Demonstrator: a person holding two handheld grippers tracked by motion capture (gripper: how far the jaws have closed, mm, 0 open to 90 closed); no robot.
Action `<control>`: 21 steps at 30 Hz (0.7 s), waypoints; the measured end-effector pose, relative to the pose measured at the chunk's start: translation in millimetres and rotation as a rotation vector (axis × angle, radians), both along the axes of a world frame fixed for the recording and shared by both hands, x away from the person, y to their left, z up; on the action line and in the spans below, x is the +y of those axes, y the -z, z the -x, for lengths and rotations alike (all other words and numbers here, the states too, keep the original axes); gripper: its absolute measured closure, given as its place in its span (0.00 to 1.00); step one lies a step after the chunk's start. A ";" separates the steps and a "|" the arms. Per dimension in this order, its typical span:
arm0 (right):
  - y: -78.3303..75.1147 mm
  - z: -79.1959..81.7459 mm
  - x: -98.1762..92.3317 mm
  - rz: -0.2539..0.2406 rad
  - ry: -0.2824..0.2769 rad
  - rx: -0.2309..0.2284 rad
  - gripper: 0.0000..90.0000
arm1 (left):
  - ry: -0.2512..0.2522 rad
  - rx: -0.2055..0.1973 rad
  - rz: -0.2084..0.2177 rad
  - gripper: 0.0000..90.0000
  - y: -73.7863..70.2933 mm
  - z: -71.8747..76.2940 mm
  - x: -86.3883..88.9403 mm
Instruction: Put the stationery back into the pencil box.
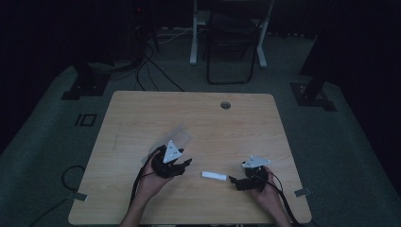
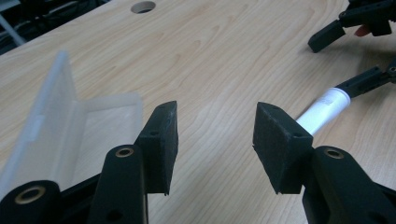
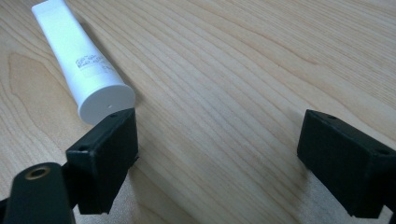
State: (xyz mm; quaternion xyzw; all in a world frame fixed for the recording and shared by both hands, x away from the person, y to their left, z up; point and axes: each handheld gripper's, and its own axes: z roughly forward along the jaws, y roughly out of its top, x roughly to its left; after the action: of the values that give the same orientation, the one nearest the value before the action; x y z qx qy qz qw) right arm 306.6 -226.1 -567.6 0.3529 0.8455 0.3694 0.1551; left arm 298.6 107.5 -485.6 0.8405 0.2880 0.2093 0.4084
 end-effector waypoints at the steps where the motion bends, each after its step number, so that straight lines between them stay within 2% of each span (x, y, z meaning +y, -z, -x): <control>1: 0.0 0.0 0.0 0.000 0.000 0.000 0.14 | 0.000 0.000 0.000 0.56 0.0 0.0 0.0; 21: 0.0 0.1 -0.2 0.000 0.001 0.000 0.14 | 0.065 0.044 -0.004 0.56 13.5 -5.1 -27.7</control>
State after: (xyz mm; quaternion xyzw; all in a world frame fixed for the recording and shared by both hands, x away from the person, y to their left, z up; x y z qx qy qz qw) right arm 306.5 -226.3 -567.6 0.3534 0.8453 0.3692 0.1556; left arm 303.7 79.8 -499.0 0.8546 0.2689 0.1779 0.4071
